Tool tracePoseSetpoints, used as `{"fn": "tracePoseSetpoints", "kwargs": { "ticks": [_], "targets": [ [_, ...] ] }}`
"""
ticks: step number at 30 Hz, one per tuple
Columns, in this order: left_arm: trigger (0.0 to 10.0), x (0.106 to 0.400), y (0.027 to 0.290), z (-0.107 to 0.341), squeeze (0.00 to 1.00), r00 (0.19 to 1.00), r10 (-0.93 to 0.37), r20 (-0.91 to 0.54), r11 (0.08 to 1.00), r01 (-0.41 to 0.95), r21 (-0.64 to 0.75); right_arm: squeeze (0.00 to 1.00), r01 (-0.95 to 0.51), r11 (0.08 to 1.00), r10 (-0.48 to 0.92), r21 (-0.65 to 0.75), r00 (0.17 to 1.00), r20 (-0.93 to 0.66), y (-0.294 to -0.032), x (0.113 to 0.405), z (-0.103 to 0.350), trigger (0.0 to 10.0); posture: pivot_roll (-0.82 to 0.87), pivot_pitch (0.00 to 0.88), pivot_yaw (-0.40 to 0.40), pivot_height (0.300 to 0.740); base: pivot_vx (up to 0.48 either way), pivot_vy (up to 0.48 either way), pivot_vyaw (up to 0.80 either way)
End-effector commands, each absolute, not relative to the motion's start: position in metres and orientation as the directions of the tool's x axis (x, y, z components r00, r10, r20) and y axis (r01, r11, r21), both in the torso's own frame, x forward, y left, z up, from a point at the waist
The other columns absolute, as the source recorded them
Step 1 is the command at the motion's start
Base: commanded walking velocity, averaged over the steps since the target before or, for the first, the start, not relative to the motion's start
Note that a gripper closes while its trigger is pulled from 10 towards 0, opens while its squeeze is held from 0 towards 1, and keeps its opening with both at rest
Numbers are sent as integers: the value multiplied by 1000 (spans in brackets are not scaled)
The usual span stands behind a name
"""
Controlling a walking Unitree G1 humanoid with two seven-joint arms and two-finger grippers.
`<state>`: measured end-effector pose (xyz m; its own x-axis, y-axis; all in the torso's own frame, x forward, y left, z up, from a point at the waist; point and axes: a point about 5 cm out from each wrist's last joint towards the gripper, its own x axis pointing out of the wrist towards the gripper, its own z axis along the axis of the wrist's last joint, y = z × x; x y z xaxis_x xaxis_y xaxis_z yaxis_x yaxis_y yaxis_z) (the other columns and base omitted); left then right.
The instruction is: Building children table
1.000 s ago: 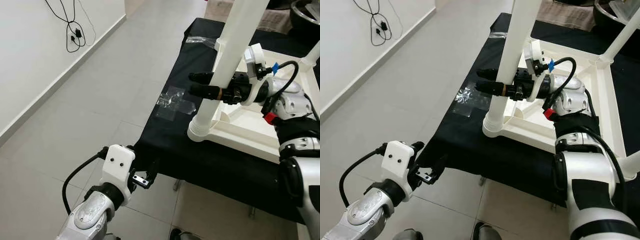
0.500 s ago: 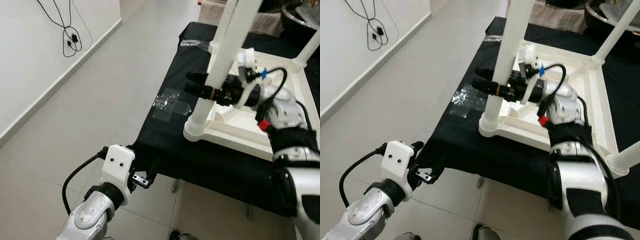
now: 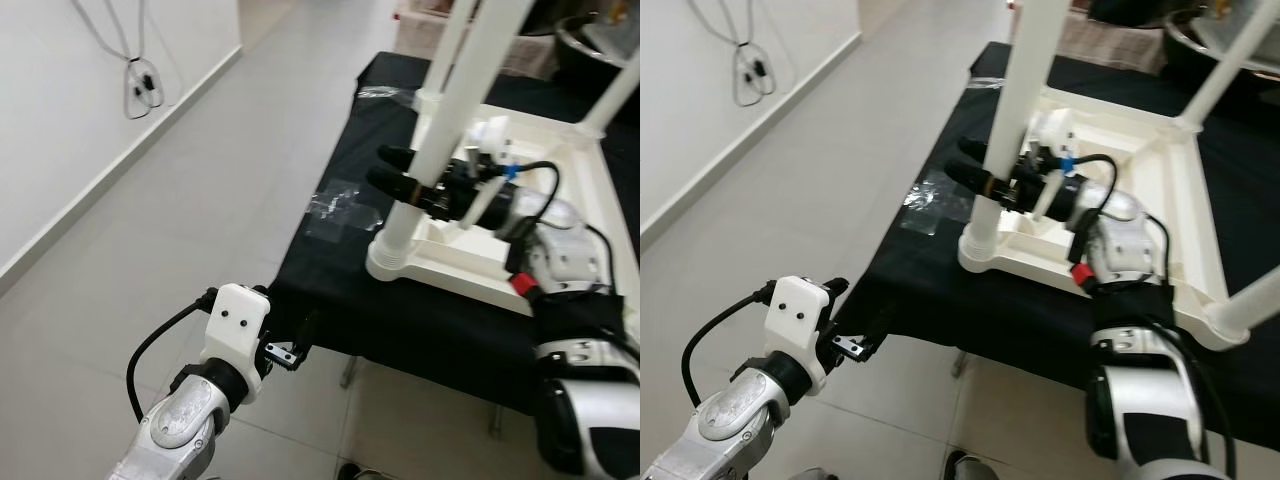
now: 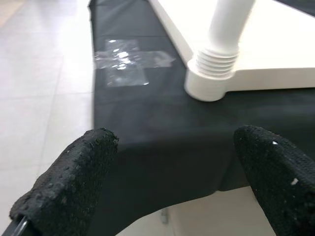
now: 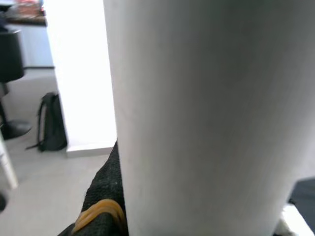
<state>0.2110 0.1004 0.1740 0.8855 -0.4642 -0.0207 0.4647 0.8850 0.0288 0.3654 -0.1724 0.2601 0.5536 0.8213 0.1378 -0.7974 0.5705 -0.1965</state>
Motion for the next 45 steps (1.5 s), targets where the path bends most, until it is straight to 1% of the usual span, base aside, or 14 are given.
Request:
{"fn": "tracePoseSetpoints", "kwargs": {
  "ticks": [1, 15, 17, 19, 21, 25, 27, 31, 33, 37, 40, 41, 43, 45],
  "targets": [
    [10000, 210, 100, 171, 0, 885, -465, -28, 884, 466, 29, 0, -772, 631, 774, -83, 634, -14, -169, 370, 216, 10000, 127, 217, -67, 740, 0, 0, 0],
    [10000, 212, 98, 171, 0, 884, -467, -15, 883, 467, 39, 0, -589, 805, 585, -62, 807, -76, -169, 384, 210, 10000, 119, 178, -73, 740, 0, 0, 0],
    [10000, 212, 98, 171, 0, 884, -467, -15, 883, 467, 39, 0, -589, 805, 585, -62, 807, -76, -169, 384, 210, 10000, 119, 178, -73, 740, 0, 0, 0],
    [10000, 213, 98, 171, 0, 883, -470, -13, 882, 470, 40, 0, -474, 880, 472, -19, 880, -57, -172, 386, 208, 10000, 120, 174, -74, 740, 0, 0, 0],
    [10000, 213, 98, 171, 0, 883, -470, -13, 882, 470, 40, 0, -474, 880, 472, -19, 880, -57, -172, 386, 208, 10000, 120, 174, -74, 740, 0, 0, 0],
    [10000, 213, 98, 171, 0, 883, -469, -10, 882, 469, 41, 0, -241, 970, 243, 37, 970, -33, -176, 386, 204, 10000, 120, 169, -73, 740, 0, 0, 0],
    [10000, 213, 98, 171, 0, 883, -469, -10, 882, 469, 41, 0, -241, 970, 243, 37, 970, -33, -176, 386, 204, 10000, 120, 169, -73, 740, 0, 0, 0],
    [10000, 213, 98, 170, 0, 883, -470, -7, 882, 470, 42, 0, -26, 1000, 26, -2, 999, -37, -163, 384, 202, 10000, 118, 168, -71, 740, 0, 0, 0],
    [10000, 214, 99, 171, 0, 883, -469, -5, 882, 469, 49, 0, 10, 999, -10, -31, 1000, -14, -144, 384, 207, 10000, 120, 173, -72, 740, 0, 0, 0],
    [10000, 215, 100, 171, 0, 884, -468, -4, 882, 468, 53, 0, 54, 997, -56, -46, 998, -23, -133, 384, 207, 10000, 122, 173, -74, 740, 0, 0, 0],
    [10000, 216, 101, 172, 0, 885, -465, -3, 884, 464, 52, 0, 154, 988, -155, -24, 987, -45, -124, 385, 205, 10000, 122, 174, -75, 740, 0, 0, 0],
    [10000, 216, 101, 171, 0, 886, -463, -2, 885, 462, 52, 0, 257, 965, -255, 56, 966, -47, -114, 386, 208, 10000, 127, 175, -78, 740, 0, 0, 0],
    [10000, 216, 101, 171, 0, 887, -462, -2, 886, 462, 52, 0, 287, 955, -284, 78, 958, -43, -110, 387, 210, 10000, 126, 177, -81, 740, 0, 0, 0],
    [10000, 216, 101, 171, 0, 887, -461, -2, 886, 461, 52, 0, 404, 910, -400, 96, 915, -56, -103, 386, 215, 10000, 126, 176, -79, 740, 0, 0, 0]
  ]
}}
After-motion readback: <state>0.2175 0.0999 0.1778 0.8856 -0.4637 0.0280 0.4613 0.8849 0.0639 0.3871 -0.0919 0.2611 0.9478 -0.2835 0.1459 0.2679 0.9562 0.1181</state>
